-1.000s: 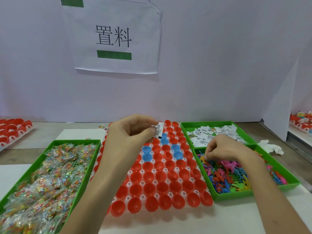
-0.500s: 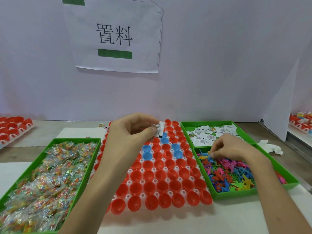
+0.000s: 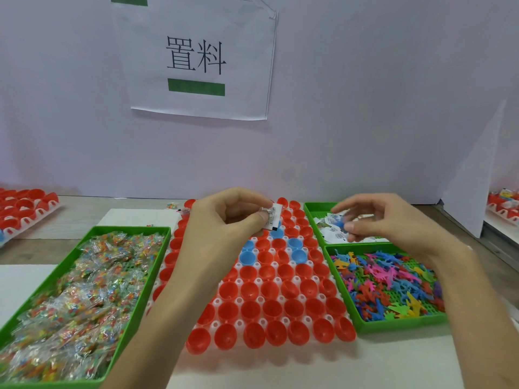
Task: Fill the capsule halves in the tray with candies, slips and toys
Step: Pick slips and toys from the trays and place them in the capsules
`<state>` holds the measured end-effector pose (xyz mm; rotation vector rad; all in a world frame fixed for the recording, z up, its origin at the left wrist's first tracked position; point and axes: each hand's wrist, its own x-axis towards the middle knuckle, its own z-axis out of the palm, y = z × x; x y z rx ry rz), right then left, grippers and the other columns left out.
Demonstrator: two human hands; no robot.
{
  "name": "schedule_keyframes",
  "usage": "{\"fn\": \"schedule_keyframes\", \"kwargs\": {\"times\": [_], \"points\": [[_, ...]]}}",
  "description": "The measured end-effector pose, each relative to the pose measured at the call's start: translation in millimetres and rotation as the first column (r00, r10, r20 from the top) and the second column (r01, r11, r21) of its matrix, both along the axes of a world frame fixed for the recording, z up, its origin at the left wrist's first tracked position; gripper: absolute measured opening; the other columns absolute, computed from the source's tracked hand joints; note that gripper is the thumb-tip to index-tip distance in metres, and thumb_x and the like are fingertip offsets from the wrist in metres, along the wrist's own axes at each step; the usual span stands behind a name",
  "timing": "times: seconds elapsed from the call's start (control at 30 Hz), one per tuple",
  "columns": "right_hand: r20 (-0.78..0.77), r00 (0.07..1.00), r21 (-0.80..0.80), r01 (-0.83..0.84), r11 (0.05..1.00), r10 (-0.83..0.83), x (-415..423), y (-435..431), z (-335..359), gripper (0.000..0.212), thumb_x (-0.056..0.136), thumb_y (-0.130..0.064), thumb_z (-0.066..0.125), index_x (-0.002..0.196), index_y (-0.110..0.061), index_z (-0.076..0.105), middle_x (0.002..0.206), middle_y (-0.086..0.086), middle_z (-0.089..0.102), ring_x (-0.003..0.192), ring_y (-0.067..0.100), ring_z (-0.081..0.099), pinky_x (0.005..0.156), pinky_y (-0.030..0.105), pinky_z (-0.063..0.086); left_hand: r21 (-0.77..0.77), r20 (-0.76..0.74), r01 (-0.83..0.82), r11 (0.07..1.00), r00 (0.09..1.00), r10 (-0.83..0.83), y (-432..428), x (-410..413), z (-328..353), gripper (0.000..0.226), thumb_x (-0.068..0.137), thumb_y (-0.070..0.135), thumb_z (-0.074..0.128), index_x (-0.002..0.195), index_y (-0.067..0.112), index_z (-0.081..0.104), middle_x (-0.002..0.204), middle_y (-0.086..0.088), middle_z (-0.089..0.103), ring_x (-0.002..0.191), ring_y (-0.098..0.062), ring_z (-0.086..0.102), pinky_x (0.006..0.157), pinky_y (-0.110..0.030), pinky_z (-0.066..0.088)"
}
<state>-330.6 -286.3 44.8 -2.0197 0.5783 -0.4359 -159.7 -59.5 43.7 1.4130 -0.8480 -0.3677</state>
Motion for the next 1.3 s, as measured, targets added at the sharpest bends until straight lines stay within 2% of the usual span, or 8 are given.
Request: {"fn": "schedule_keyframes", "kwargs": {"times": [0.1, 0.17, 0.37, 0.53, 0.73, 0.93, 1.17, 1.3], "points": [[0.115, 0.984, -0.013, -0.139, 0.990, 0.139, 7.0, 22.7, 14.9, 0.027, 0.089, -0.003, 0.070, 0.101, -0.025, 0.078, 0.089, 0.004, 0.071, 0.071, 0.022, 0.071, 0.071, 0.023, 0.056, 0.000, -0.006, -0.004, 1.000, 1.000, 0.004, -0.9, -0.5, -0.8, 0.019, 0.087, 0.004, 0.073, 0.087, 0.023, 0.076, 0.082, 0.006, 0.078, 0.078, -0.010, 0.075, 0.069, -0.018, 0.059], [0.151, 0.970, -0.024, -0.188, 0.982, 0.190, 11.7, 37.4, 22.5, 0.021, 0.086, -0.011, 0.072, 0.100, -0.024, 0.078, 0.087, 0.001, 0.071, 0.069, 0.017, 0.068, 0.071, 0.023, 0.055, -0.005, -0.017, -0.004, 1.000, 1.000, 0.004, -1.1, -1.6, -0.6, 0.019, 0.087, 0.005, 0.074, 0.087, 0.024, 0.075, 0.081, 0.007, 0.078, 0.077, -0.009, 0.076, 0.066, -0.016, 0.057], [0.260, 0.936, -0.027, -0.237, 0.971, 0.236, 23.6, 68.1, 33.5, 0.023, 0.076, -0.024, 0.076, 0.098, -0.022, 0.075, 0.087, 0.006, 0.075, 0.075, 0.017, 0.073, 0.071, 0.020, 0.056, -0.044, -0.025, 0.004, 0.999, 1.000, -0.005, -1.7, -3.9, 0.6, 0.018, 0.086, 0.000, 0.074, 0.088, 0.018, 0.074, 0.080, 0.003, 0.079, 0.073, -0.011, 0.075, 0.065, -0.017, 0.057], [0.358, 0.910, -0.090, -0.190, 0.978, 0.209, 38.2, 86.8, 28.8, 0.022, 0.078, -0.026, 0.082, 0.099, -0.025, 0.075, 0.095, 0.001, 0.074, 0.090, 0.016, 0.071, 0.080, 0.028, 0.058, -0.098, -0.002, 0.002, 0.995, 1.000, -0.002, -1.1, -7.3, 1.5, 0.016, 0.086, 0.001, 0.074, 0.090, 0.016, 0.074, 0.083, 0.002, 0.079, 0.078, -0.012, 0.076, 0.071, -0.021, 0.060], [0.406, 0.906, -0.174, -0.054, 0.983, 0.122, 52.9, 96.6, 18.2, 0.028, 0.071, -0.033, 0.081, 0.096, -0.022, 0.074, 0.099, -0.004, 0.069, 0.090, 0.013, 0.067, 0.077, 0.029, 0.058, -0.180, -0.089, 0.020, 0.983, 0.995, -0.036, 1.3, -8.9, 4.3, 0.013, 0.088, 0.006, 0.073, 0.094, 0.017, 0.074, 0.085, 0.000, 0.080, 0.081, -0.015, 0.077, 0.071, -0.022, 0.060], [0.430, 0.894, -0.083, -0.103, 0.991, 0.129, 53.2, 96.3, 17.7, 0.029, 0.073, -0.028, 0.081, 0.100, -0.017, 0.072, 0.091, 0.001, 0.078, 0.088, 0.017, 0.076, 0.079, 0.027, 0.060, -0.185, -0.126, 0.059, 0.981, 0.988, -0.083, 1.7, -8.6, 5.5, 0.012, 0.089, 0.009, 0.072, 0.097, 0.017, 0.075, 0.087, -0.001, 0.080, 0.084, -0.016, 0.077, 0.072, -0.023, 0.061], [0.412, 0.907, -0.141, -0.029, 0.990, 0.085, 52.5, 97.0, 17.1, 0.026, 0.077, -0.023, 0.083, 0.101, -0.020, 0.074, 0.089, -0.003, 0.078, 0.085, 0.014, 0.076, 0.079, 0.031, 0.062, -0.190, -0.150, 0.054, 0.980, 0.985, -0.083, 0.5, -8.1, 3.6, 0.012, 0.093, 0.008, 0.067, 0.099, 0.015, 0.075, 0.089, -0.002, 0.080, 0.085, -0.017, 0.077, 0.074, -0.026, 0.062], [0.459, 0.887, -0.187, 0.036, 0.982, 0.055, 55.6, 99.5, 13.6, 0.021, 0.079, -0.021, 0.084, 0.098, -0.022, 0.074, 0.088, -0.006, 0.078, 0.082, 0.012, 0.076, 0.075, 0.028, 0.062, -0.192, -0.119, 0.055, 0.980, 0.990, -0.079, 0.4, -7.9, 4.5, 0.013, 0.087, 0.010, 0.074, 0.098, 0.018, 0.075, 0.089, 0.000, 0.080, 0.085, -0.016, 0.077, 0.075, -0.025, 0.062]]}}
